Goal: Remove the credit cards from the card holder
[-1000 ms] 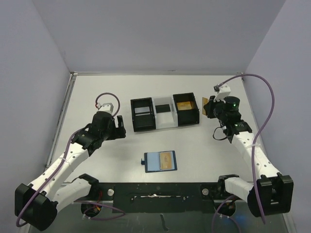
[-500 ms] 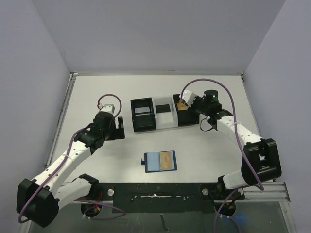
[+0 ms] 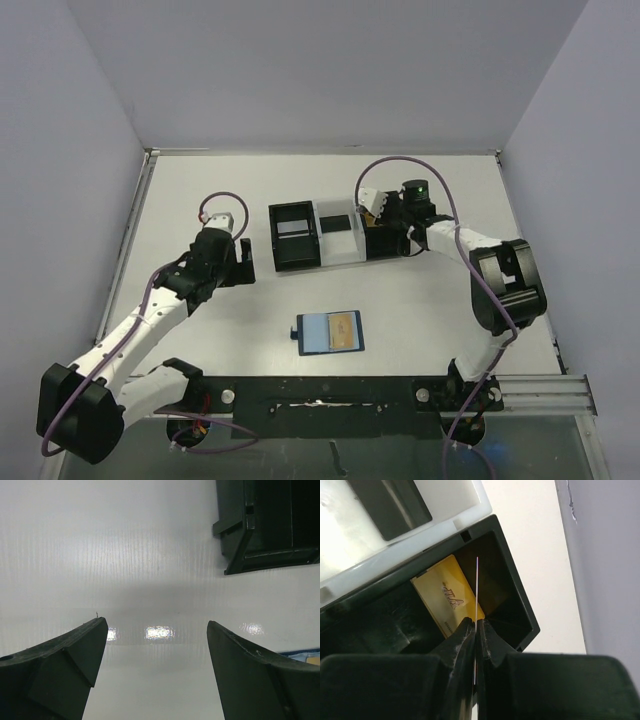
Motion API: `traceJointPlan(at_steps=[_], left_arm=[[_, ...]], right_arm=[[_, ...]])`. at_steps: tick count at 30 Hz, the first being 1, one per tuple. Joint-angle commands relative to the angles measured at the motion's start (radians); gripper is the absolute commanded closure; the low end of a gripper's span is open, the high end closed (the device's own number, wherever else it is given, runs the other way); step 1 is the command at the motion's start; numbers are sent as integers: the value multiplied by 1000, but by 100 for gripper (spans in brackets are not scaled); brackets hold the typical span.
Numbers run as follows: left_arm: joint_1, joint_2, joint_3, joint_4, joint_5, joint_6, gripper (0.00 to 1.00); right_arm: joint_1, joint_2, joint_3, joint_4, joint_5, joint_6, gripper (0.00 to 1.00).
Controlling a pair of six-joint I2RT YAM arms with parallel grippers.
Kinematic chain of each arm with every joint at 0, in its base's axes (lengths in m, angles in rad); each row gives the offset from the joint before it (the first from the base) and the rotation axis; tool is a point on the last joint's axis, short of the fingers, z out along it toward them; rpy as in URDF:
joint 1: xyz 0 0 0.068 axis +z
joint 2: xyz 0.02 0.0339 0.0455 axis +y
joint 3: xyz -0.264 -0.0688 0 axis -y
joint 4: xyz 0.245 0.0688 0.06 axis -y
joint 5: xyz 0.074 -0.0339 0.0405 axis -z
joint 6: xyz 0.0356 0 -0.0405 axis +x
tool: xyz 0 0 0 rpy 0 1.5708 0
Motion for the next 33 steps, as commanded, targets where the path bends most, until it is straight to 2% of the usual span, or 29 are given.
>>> traceJointPlan(at_steps=[1,4,9,23,33], left_arm=[[26,21,24,61,33,23,20],[33,23,24,64,40,25,20],[49,23,21,69,49,28,19],[91,63,20,90,142,37,19],[93,51,18,94,167,39,19]], right_arm=[[11,29,26,174,73,-19,100],[10,46,15,233,88,-20,100],[17,89,60,194,110,-61,100],[13,159,72,174,30,-113,96],[7,166,95,65,-1,-139,75]])
